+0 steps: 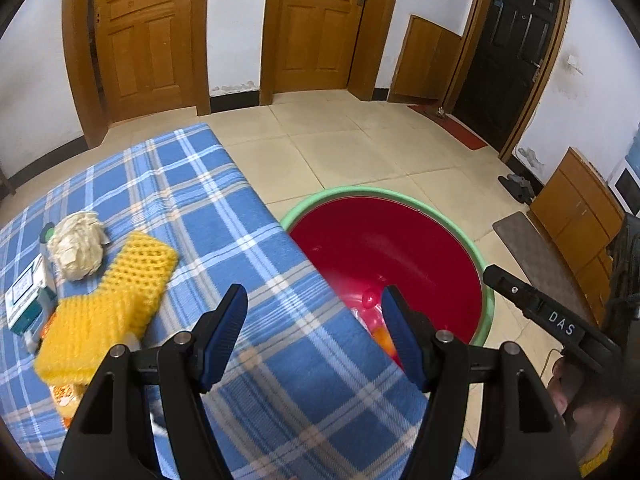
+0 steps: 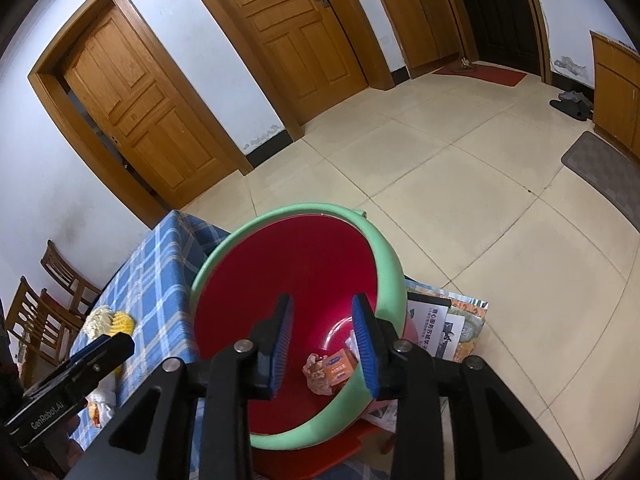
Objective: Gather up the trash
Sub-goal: 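Open the left tool to drop the bag while the right tool drops the orange cloth into the basin, then move both tools back over the remaining table items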
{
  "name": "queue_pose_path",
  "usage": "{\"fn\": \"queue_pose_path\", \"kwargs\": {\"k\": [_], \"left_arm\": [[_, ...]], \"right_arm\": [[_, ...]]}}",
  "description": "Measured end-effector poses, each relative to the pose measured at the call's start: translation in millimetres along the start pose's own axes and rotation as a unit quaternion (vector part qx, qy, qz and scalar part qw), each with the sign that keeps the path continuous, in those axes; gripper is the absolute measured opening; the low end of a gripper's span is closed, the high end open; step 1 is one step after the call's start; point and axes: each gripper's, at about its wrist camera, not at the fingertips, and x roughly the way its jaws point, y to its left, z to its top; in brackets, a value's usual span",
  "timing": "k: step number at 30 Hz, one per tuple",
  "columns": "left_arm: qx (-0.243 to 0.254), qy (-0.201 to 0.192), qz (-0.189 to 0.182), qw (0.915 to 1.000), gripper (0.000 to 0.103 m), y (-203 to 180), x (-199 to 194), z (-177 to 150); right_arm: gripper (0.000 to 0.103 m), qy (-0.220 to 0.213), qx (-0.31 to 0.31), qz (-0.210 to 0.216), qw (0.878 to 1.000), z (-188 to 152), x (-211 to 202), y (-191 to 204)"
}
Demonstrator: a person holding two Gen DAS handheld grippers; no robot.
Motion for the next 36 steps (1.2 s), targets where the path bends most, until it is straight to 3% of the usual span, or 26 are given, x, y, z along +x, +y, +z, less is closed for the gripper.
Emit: {"fn": "queue_pose_path", "kwargs": {"k": [12,24,36], "left_arm": [[-0.029,-0.029,0.021,0.9989,0.069,32.4,-40.9,-7.0],[-0.075,-0.048,0.060,0.9942,0.069,93.0,-73.9,-15.7],[-0.132,-0.054,0.125,0.9820,0.069,171.0,-93.9,-12.5]], "right_arm": [[0.041,-0.014,-0.015,0.023,1.000,-5.7,-26.8,28.6],[0.050,-0.011,-0.045,0.046,0.998,-16.9,-40.1,66.4],[0.062,0.002,-0.064,0.056,0.996,-26.2,-36.5,96.3]]}}
